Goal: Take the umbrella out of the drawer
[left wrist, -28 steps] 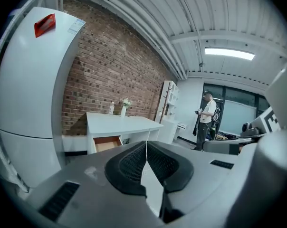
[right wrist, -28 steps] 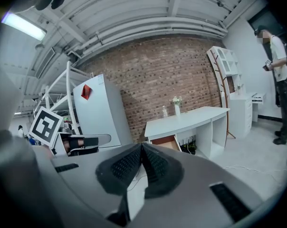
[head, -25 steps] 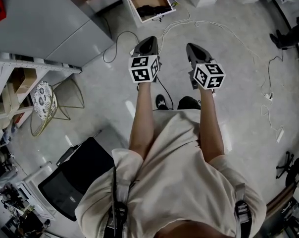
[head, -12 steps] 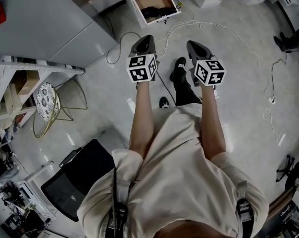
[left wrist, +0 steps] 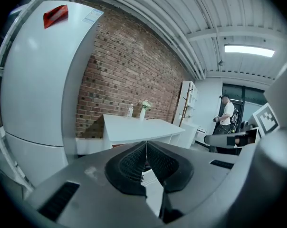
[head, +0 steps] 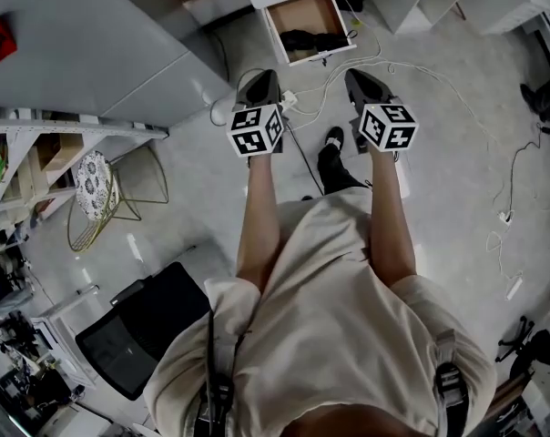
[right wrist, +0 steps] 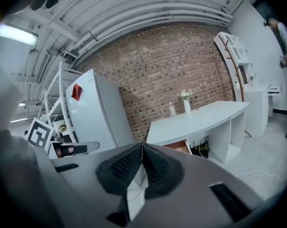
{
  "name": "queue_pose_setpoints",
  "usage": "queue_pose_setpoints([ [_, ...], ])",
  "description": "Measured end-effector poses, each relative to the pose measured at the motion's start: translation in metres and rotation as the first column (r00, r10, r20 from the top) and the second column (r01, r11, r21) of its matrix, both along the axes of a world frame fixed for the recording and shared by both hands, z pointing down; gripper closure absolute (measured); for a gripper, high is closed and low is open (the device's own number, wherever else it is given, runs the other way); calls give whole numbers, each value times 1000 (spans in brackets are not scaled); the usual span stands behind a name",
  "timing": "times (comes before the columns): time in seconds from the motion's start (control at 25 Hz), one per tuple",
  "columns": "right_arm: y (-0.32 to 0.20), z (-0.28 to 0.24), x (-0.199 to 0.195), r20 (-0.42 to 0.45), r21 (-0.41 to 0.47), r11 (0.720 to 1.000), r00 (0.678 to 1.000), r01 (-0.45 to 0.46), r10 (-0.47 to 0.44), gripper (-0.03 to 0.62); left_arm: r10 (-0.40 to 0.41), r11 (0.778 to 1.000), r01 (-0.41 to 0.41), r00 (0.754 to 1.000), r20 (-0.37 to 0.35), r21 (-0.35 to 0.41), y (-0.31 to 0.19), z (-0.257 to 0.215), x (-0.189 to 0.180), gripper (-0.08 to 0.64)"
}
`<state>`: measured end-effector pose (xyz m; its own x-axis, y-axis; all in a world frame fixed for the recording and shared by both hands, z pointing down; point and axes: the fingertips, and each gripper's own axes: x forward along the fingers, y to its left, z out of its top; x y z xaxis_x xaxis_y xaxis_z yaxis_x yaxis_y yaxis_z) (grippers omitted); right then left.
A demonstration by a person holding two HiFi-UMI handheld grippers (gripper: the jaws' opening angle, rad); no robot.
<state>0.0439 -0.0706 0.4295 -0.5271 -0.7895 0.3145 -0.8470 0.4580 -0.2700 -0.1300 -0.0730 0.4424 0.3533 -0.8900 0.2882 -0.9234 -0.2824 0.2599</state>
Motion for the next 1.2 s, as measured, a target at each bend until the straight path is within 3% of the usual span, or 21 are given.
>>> queue_pose_setpoints([
  [0.4, -119, 6, 12, 26, -21, 999, 999, 45, -45, 523, 10, 997, -5, 998, 59, -83, -101, 25, 22, 551],
  [0.68, -192, 30, 42, 103, -67, 998, 995, 12, -5, 523, 62, 989, -44, 989, 131, -139, -163, 45, 51, 551],
  [0.92, -210, 69, 55, 128, -144, 989, 991, -15, 34, 523, 103, 976, -69, 982, 159, -208, -181, 74, 59, 551],
  [1.2, -186, 136, 69, 150, -268, 961, 983, -65, 108, 523, 227, 935, -176, 964, 139, -308, -202, 148, 66, 551],
])
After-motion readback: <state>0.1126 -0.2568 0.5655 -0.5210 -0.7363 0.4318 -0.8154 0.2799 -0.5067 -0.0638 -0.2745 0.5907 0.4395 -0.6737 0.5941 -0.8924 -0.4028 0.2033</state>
